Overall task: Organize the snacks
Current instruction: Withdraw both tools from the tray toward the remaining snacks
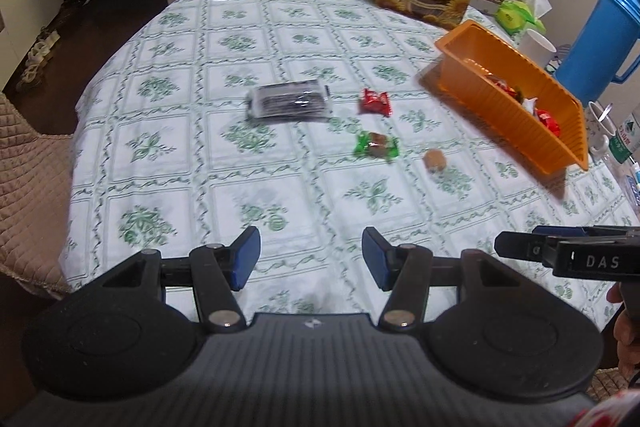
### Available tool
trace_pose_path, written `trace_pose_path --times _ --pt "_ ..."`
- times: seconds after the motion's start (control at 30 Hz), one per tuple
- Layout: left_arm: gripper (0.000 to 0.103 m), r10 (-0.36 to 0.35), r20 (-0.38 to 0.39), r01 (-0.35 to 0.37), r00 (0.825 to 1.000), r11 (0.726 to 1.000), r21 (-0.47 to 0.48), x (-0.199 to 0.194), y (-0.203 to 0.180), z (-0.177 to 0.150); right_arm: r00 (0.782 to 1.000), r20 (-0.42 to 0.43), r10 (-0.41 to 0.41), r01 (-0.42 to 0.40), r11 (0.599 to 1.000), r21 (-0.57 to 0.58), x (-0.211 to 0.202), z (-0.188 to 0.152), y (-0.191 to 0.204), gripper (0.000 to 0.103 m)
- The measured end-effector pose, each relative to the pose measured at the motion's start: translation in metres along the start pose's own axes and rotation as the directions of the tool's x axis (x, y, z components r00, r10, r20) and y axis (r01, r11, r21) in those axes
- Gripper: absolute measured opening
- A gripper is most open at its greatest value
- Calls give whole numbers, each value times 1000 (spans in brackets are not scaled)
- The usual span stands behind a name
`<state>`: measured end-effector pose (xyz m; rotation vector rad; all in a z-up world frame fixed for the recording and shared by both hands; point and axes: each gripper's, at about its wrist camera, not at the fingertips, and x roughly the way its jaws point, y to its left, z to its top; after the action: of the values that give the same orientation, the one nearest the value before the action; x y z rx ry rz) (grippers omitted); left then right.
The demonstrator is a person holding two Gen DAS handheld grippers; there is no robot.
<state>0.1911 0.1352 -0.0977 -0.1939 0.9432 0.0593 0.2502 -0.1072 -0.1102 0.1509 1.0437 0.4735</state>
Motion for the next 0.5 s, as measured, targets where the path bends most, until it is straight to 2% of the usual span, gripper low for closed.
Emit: trace_pose_path --times 0.5 --pt "53 56 -2 -56 998 997 -46 8 31 2 998 26 -50 52 995 -85 35 18 15 70"
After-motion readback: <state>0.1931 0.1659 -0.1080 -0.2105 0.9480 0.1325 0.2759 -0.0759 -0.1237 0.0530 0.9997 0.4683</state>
